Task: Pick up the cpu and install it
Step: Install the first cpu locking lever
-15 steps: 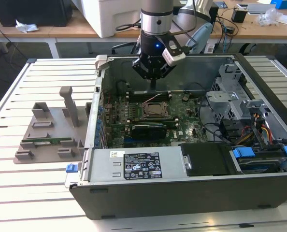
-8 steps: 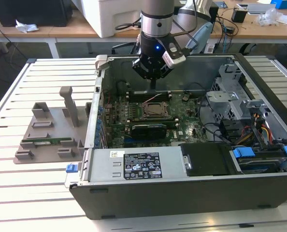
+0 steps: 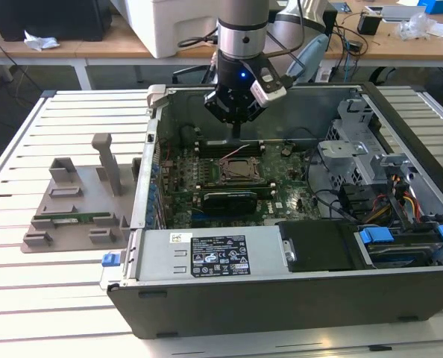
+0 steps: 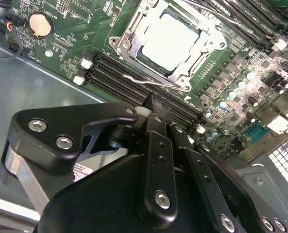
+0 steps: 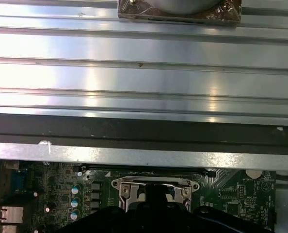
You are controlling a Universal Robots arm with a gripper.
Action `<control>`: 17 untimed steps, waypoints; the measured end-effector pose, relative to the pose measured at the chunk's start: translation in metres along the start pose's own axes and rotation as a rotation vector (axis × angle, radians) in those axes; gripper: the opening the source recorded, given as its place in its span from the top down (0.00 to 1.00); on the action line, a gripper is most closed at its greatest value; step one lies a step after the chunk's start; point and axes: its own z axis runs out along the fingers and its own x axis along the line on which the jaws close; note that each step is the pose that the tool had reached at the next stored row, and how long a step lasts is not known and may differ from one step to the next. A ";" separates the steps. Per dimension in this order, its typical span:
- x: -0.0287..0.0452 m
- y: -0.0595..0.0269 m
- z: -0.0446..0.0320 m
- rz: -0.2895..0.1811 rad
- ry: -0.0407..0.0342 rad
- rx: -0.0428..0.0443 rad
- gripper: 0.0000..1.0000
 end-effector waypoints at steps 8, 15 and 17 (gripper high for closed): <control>0.0001 -0.0003 0.0097 0.000 -0.0001 -0.0030 0.89; 0.0001 -0.0005 0.0155 0.000 -0.0001 -0.0029 0.89; 0.0001 -0.0006 0.0176 0.000 -0.0001 -0.0030 0.89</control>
